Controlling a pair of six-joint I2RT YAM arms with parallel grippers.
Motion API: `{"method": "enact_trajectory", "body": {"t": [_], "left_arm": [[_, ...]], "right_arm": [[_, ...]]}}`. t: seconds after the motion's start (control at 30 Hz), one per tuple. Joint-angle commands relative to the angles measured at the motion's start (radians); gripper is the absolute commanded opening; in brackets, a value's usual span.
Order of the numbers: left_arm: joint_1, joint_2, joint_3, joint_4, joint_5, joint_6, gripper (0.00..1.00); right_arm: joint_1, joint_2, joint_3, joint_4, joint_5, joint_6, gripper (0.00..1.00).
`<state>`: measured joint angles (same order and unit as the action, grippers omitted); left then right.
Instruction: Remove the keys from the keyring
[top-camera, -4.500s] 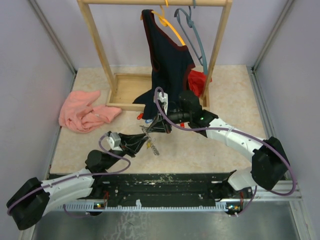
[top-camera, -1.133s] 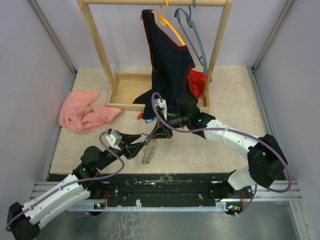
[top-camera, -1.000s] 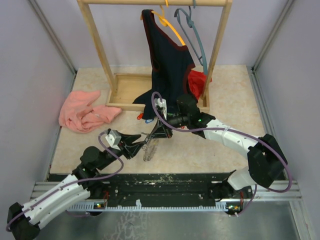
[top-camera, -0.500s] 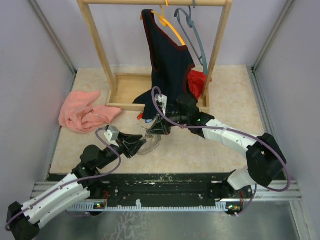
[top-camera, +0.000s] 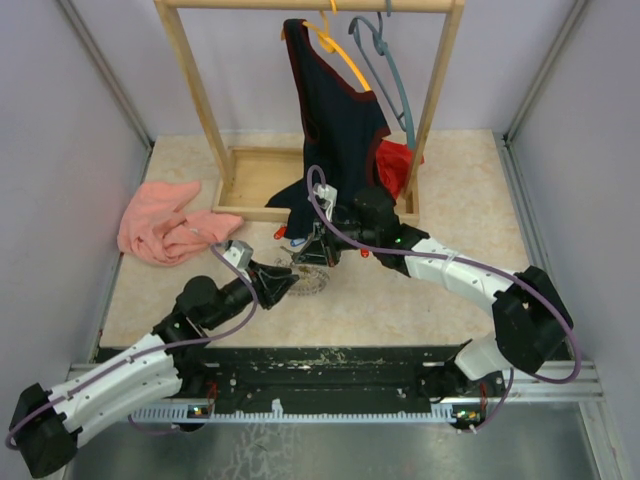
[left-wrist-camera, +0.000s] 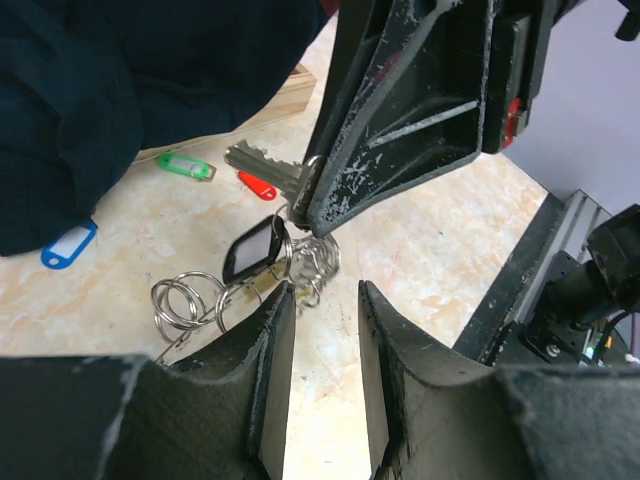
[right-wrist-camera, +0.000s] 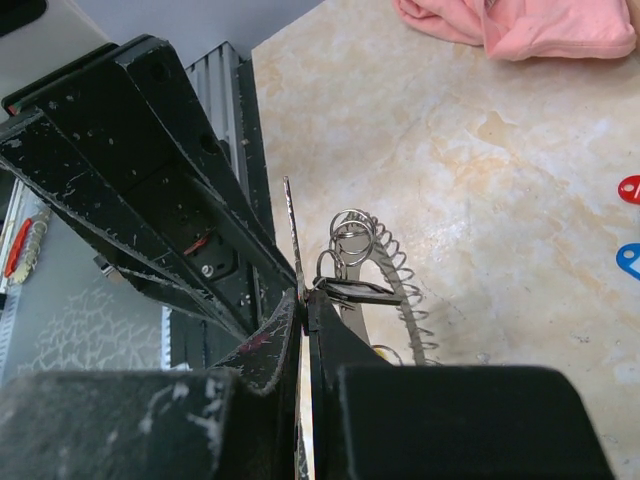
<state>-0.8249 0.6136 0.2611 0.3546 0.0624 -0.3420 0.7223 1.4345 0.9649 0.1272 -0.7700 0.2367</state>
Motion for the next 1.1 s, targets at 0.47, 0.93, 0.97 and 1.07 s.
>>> {"method": "enact_trajectory", "body": {"t": [0.47, 0.93, 0.97, 1.07], "left_arm": [[0.001, 0.093, 0.152, -0.138, -0.096, 0.089, 0.35], [0.034, 0.169, 0.183, -0.125, -0.033, 0.1, 0.26], [0.038, 0.169, 0.182, -0.122, -0.03, 0.102, 0.24], [0.045, 0.172, 0.185, -0.123, -0.018, 0.109, 0.21]], "right_arm": [[-0.009, -0.012, 0.032, 0.078, 0.0, 0.044, 0.0], [-0.009, -0.017, 0.033, 0.078, 0.0, 0.049, 0.0], [-0.009, -0.017, 0.033, 0.078, 0.0, 0.049, 0.0], [-0.009, -0.018, 0.035, 0.078, 0.001, 0.049, 0.0]]}}
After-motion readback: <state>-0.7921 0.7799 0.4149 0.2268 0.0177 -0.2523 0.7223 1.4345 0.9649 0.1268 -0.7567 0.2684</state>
